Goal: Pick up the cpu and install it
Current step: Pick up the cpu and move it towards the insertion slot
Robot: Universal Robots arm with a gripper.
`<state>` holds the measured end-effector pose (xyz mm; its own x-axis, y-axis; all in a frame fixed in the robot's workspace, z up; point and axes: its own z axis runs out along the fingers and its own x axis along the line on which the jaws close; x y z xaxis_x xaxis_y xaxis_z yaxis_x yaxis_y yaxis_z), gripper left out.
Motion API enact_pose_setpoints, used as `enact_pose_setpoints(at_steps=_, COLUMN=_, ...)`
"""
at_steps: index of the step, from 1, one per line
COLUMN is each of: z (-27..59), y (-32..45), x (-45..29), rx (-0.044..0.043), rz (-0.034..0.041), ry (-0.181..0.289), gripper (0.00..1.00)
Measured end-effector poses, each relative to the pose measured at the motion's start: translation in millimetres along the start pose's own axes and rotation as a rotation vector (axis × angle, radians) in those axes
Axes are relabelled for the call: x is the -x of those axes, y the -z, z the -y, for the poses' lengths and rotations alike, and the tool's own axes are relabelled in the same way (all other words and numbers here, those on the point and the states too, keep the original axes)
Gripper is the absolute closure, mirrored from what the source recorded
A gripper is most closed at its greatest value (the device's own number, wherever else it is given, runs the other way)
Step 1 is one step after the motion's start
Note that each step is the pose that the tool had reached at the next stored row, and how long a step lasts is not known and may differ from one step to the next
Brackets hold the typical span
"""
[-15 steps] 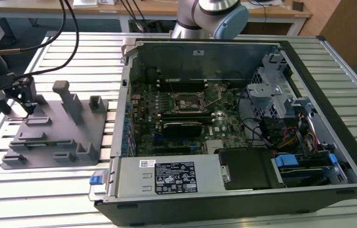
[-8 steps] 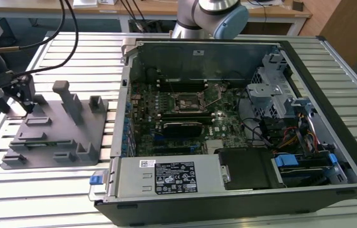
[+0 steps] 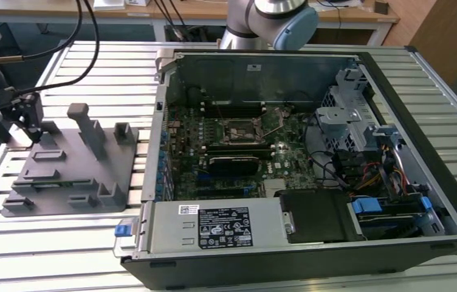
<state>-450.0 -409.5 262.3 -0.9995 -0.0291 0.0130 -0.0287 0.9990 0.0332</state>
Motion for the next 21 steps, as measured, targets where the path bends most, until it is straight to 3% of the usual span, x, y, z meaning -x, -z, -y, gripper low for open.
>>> enact_pose_setpoints(at_steps=11, z=-0.8, y=9.9, x=-0.1, rx=0.0, rz=0.0, ry=0.0, gripper=0.47)
enact_pose_setpoints(at_steps=21, z=-3.2, y=30.5, x=-0.4, rx=-0.0001, rz=-0.0001, ry=0.0, gripper=0.47)
